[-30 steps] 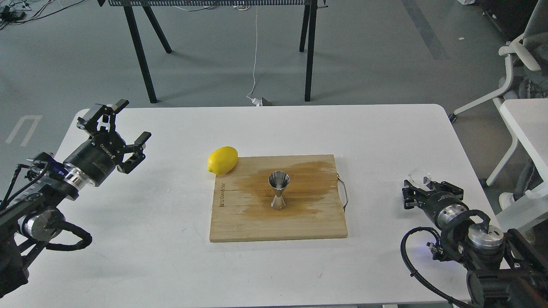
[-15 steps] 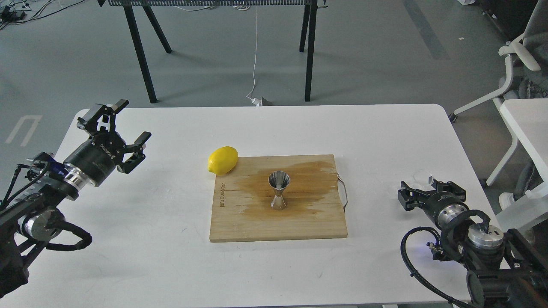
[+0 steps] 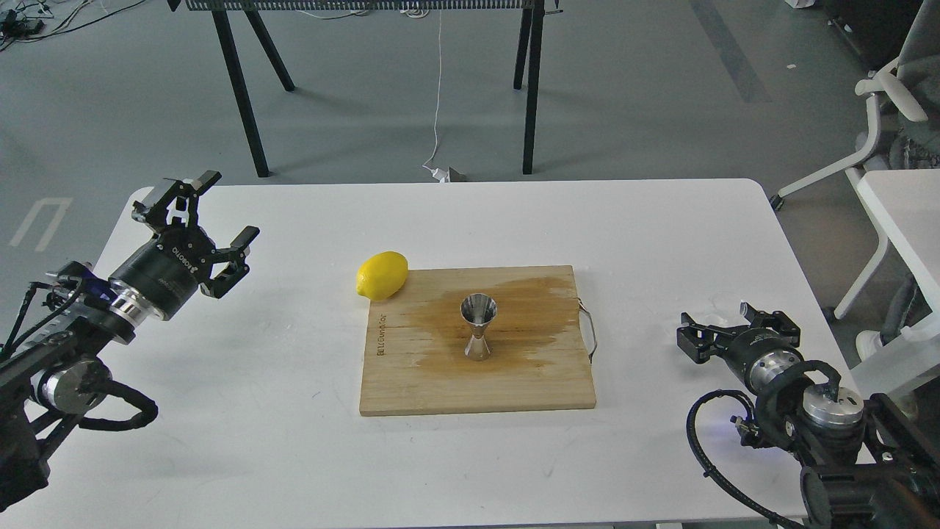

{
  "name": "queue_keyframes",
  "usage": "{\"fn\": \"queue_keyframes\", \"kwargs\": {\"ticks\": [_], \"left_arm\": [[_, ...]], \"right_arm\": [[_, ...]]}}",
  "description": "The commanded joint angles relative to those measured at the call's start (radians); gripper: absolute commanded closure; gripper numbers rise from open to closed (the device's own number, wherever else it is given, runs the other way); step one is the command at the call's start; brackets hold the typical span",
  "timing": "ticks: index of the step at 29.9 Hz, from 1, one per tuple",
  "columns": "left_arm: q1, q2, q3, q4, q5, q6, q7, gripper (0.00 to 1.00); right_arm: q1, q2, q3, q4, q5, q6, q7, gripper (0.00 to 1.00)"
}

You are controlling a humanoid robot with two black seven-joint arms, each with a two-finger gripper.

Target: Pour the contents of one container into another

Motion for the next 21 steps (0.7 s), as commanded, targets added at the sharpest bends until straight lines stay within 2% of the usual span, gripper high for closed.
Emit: {"fn": "queue_keyframes", "kwargs": {"ticks": [1, 11, 21], "left_arm": [[0.0, 0.0, -0.002, 0.0, 0.0, 0.0, 0.0, 0.01], [0.002, 0.0, 0.0, 0.0, 0.0, 0.0, 0.0, 0.01], [0.002, 0.0, 0.0, 0.0, 0.0, 0.0, 0.0, 0.01]], "right_arm": [[-0.048, -0.016, 0.01, 0.067, 0.0, -0.004, -0.002, 0.02], [-0.163, -0.084, 0.058, 0.301, 0.005, -0.125, -0.003, 0.02], [-0.194, -0.177, 0.112, 0.476, 0.005, -0.132, -0.005, 0.01]]}}
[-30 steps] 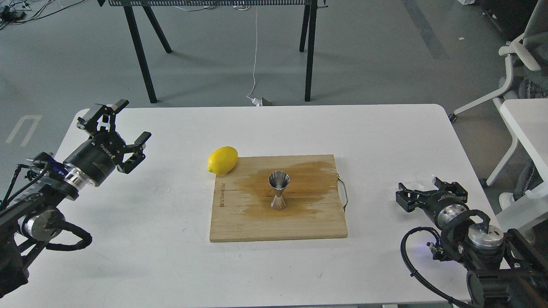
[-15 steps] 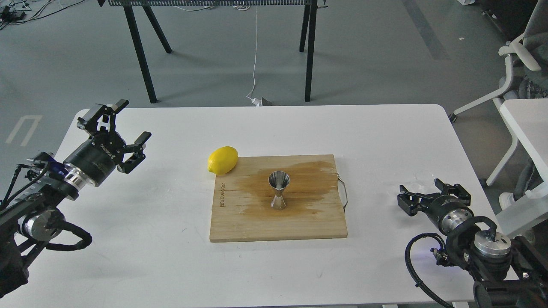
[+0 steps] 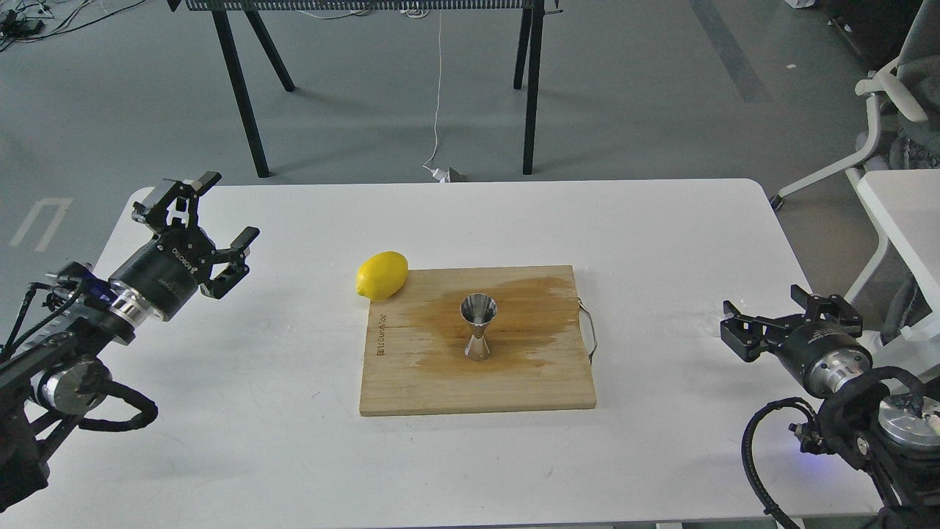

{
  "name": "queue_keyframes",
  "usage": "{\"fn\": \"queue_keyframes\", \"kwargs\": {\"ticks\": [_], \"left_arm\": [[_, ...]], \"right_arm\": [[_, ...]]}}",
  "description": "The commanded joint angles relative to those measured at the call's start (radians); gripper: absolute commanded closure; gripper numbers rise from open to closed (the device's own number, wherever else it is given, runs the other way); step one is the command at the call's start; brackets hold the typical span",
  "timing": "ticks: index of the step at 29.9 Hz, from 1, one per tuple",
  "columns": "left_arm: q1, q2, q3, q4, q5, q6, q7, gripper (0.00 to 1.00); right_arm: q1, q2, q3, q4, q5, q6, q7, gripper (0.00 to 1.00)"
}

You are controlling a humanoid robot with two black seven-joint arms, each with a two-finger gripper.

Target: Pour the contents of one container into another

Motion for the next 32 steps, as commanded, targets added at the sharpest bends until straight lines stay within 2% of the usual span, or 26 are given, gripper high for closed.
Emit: {"fn": "queue_keyframes", "kwargs": {"ticks": [1, 5, 12, 22, 32], "left_arm": [[0.0, 0.0, 0.0, 0.0, 0.0, 0.0, 0.0, 0.01], [0.0, 0.0, 0.0, 0.0, 0.0, 0.0, 0.0, 0.01], [-0.002, 0.0, -0.003, 0.0, -0.002, 0.0, 0.0, 0.01], [-0.002, -0.003, -0.005, 0.0, -0.051, 0.0, 0.0, 0.01], [-0.002, -0.003, -0.006, 0.0, -0.054, 0.0, 0.0, 0.01]], "right_arm": [[0.005, -0.026, 0.02, 0.03, 0.0, 0.013, -0.002, 0.01], [0.072, -0.059, 0.02, 0.025, -0.009, 0.042, -0.034, 0.01], [0.193, -0.094, -0.015, -0.051, -0.057, 0.239, -0.088, 0.01], [0.31, -0.05, -0.071, -0.324, -0.157, 0.587, -0.073, 0.01], [0.309, 0.001, -0.071, -0.409, -0.157, 0.619, -0.055, 0.01]]}}
